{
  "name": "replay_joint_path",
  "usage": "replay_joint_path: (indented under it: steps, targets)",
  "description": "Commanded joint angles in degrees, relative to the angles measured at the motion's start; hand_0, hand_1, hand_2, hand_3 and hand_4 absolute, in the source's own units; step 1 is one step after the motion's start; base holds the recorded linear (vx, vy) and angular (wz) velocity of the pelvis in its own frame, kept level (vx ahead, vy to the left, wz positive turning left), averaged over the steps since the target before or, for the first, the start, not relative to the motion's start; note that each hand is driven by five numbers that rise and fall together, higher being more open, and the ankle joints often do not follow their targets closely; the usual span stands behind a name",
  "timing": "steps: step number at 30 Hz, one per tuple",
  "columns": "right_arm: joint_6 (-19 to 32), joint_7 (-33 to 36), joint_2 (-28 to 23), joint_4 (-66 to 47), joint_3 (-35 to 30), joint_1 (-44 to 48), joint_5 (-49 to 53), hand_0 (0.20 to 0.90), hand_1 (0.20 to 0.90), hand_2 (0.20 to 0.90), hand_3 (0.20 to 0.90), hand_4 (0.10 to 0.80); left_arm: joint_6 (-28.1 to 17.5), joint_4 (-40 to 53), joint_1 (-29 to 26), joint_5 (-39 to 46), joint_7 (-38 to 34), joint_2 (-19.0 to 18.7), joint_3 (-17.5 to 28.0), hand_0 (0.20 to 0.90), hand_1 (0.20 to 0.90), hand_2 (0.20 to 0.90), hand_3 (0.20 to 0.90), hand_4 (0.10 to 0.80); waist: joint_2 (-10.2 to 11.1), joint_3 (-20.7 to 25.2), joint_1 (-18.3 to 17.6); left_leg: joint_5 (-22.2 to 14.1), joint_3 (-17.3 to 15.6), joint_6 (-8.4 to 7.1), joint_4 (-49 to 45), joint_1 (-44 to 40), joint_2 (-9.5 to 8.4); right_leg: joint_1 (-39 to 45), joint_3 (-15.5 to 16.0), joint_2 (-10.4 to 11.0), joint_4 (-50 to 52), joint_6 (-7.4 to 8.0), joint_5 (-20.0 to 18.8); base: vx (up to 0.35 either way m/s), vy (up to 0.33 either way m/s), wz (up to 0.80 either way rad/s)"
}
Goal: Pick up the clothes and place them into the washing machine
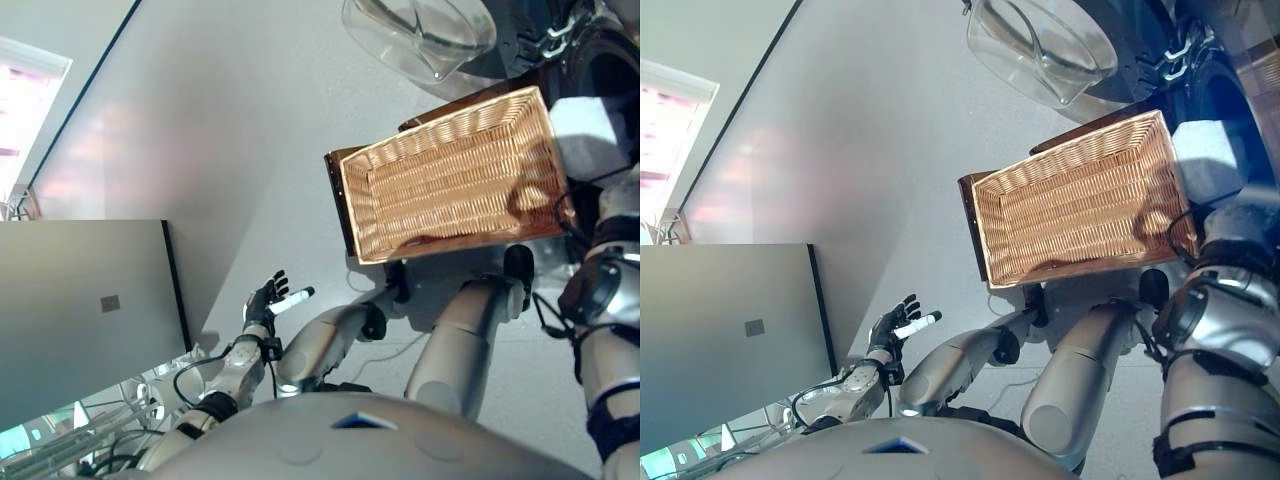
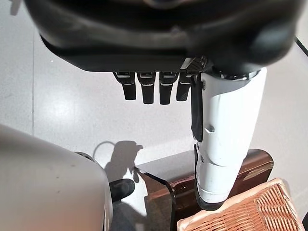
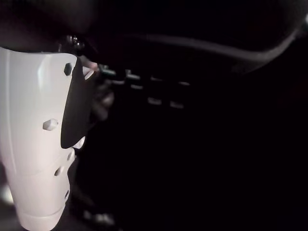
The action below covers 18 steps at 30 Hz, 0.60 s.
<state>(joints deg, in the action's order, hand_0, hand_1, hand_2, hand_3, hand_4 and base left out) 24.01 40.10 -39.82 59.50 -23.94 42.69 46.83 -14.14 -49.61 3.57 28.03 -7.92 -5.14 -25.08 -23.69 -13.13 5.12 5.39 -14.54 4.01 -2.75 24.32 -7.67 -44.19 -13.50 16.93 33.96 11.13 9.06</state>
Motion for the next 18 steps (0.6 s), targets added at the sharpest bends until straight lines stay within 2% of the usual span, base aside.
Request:
replay_joint_path:
  steps: [1, 2, 4, 9, 14, 18]
  targets:
    - [-2.0, 1.7, -4.7, -4.9, 6.6, -5.0, -13.9, 0.9, 0.9, 0.9, 0.9, 0.8, -3.2, -4.2, 0.4, -2.2, -2.4, -1.8, 4.6, 0.9, 0.9, 0.9, 0.9, 0.8, -0.5, 3.9, -1.1, -5.4, 0.6, -7.04, -8.8, 4.3, 4.26, 5.3, 1.4, -0.2, -10.8, -4.63, -5.8, 0.0, 0.0, 0.0]
    - [-2.1, 1.9, -4.6, -5.1, 6.6, -5.0, -14.1, 0.9, 0.9, 0.9, 0.9, 0.8, -3.3, -4.2, 0.5, -2.2, -2.4, -1.8, 4.7, 0.9, 0.9, 0.9, 0.9, 0.8, -0.5, 3.9, -1.2, -5.4, 0.6, -7.04, -8.8, 4.2, 4.27, 5.3, 1.4, -0.2, -10.8, -4.63, -5.8, 0.0, 0.0, 0.0]
    - [-3.7, 3.2, -4.4, -7.5, 9.1, -6.5, -20.6, 0.9, 0.9, 0.9, 0.9, 0.8, -3.8, -3.9, 0.3, -2.8, -2.4, -2.2, 5.5, 0.9, 0.9, 0.9, 0.9, 0.8, 0.0, 3.5, -1.4, -5.3, 0.5, -7.04, -8.8, 4.1, 4.43, 5.7, 1.4, -0.5, -11.2, -4.68, -6.0, -0.007, -0.009, -0.08]
    - [-4.3, 4.5, -2.0, -10.3, 9.9, -8.0, -24.6, 0.9, 0.9, 0.9, 0.9, 0.8, -4.4, -4.2, 0.1, -3.1, -2.9, -2.3, 6.0, 0.9, 0.9, 0.9, 0.9, 0.8, 0.6, 3.5, -1.6, -5.3, 0.3, -7.01, -8.8, 3.8, 4.56, 6.3, 1.4, -0.6, -11.8, -4.64, -6.3, 0.008, -0.002, -0.1]
    - [-5.0, 6.5, 2.5, -17.1, 9.8, -13.2, -31.1, 0.9, 0.9, 0.9, 0.9, 0.8, -4.9, -5.2, -0.3, -3.3, -3.7, -2.2, 6.9, 0.9, 0.9, 0.9, 0.9, 0.8, 1.2, 3.4, -2.2, -5.2, 0.3, -6.99, -8.5, 3.1, 4.69, 7.3, 1.7, -0.9, -12.3, -4.72, -6.3, 0.0, 0.0, 0.0]
    - [-8.0, 5.7, 4.9, -21.0, 13.0, -18.7, -39.5, 0.9, 0.9, 0.9, 0.9, 0.8, -5.3, -6.3, -0.2, -3.7, -3.9, -1.9, 8.1, 0.9, 0.9, 0.9, 0.9, 0.8, 2.2, 3.1, -2.9, -5.2, 0.0, -6.96, -8.3, 2.6, 5.01, 7.9, 1.6, -1.3, -12.8, -4.72, -6.7, 0.006, -0.012, -0.04]
